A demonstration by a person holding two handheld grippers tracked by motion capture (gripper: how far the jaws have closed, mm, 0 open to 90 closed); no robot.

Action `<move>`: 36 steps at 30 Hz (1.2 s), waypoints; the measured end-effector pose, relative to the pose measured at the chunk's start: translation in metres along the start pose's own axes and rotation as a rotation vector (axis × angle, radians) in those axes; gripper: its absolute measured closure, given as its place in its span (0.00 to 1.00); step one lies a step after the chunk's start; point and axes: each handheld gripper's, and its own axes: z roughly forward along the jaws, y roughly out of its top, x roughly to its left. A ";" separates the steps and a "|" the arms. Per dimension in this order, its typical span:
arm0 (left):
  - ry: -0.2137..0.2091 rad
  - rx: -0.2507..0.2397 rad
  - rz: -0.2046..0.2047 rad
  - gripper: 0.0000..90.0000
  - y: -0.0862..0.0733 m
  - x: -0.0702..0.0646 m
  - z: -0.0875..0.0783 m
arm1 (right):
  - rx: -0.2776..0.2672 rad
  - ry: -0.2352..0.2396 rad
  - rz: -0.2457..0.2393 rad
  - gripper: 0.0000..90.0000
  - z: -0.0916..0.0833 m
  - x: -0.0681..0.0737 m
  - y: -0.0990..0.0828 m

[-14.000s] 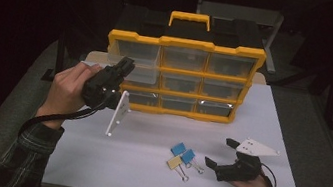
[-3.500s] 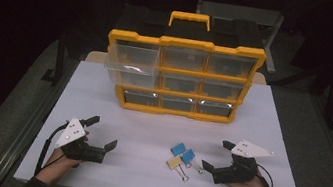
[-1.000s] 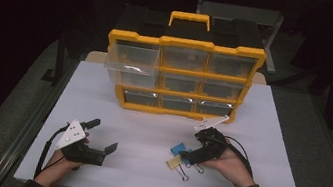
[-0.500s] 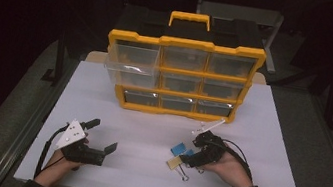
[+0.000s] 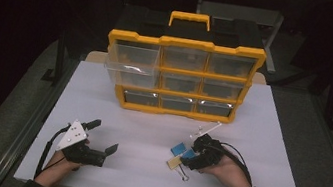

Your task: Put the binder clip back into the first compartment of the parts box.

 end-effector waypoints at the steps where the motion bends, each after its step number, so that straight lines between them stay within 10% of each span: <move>1: -0.001 0.000 0.000 0.00 0.000 0.000 0.000 | 0.003 0.001 -0.002 0.40 0.000 0.000 0.000; 36: -0.006 -0.006 0.014 0.00 0.000 -0.002 0.000 | 0.013 -0.014 -0.010 0.54 0.001 0.002 -0.001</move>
